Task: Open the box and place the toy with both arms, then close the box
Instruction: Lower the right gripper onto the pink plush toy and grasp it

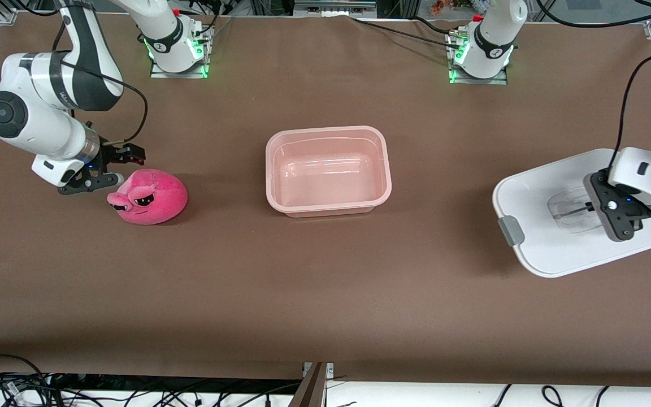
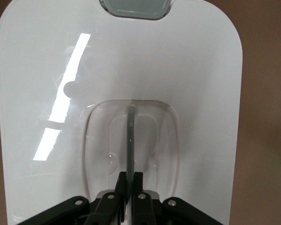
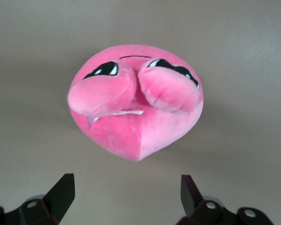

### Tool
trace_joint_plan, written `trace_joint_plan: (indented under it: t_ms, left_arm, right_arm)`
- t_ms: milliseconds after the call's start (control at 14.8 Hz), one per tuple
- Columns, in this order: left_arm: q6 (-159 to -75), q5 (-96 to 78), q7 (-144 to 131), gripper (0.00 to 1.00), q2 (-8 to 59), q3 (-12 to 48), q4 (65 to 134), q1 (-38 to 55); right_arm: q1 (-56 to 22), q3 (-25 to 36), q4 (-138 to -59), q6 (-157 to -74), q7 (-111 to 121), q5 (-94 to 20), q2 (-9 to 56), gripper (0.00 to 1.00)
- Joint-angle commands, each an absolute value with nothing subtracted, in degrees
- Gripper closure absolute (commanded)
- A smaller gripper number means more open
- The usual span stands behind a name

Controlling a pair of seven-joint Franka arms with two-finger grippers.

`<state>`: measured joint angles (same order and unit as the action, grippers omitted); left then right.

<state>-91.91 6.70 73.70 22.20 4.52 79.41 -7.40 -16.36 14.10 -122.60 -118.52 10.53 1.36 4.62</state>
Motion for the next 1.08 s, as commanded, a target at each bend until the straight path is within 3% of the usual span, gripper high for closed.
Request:
trace_joint_plan:
  t_ms: [0, 539, 674, 741, 1011]
  left_arm:
    - [-90.88, 6.94, 76.11, 1.00, 22.59, 5.01, 78.31, -7.65]
    - [-90.88, 6.86, 76.11, 1.00, 22.59, 5.01, 78.31, -7.65]
    - [-90.88, 6.94, 76.11, 1.00, 22.59, 5.01, 78.31, -7.73]
    - [-90.79, 6.86, 76.20, 1.00, 22.59, 5.01, 78.31, -7.73]
    - [-90.88, 6.94, 76.11, 1.00, 22.59, 5.01, 78.31, -7.65]
  right_arm:
    - [-16.26, 14.59, -125.33, -124.44, 12.92, 0.53, 5.26, 0.00]
    - [-16.26, 14.50, -126.29, -132.79, 14.94, -2.55, 11.16, 0.01]
    - [-16.26, 14.50, -126.56, -134.12, 15.03, -3.16, 12.21, 0.07]
    - [-16.26, 14.50, -126.48, -134.21, 15.03, -3.16, 12.30, 0.16]
    - [-16.26, 14.59, -126.12, -133.86, 15.90, -3.16, 12.30, 0.91]
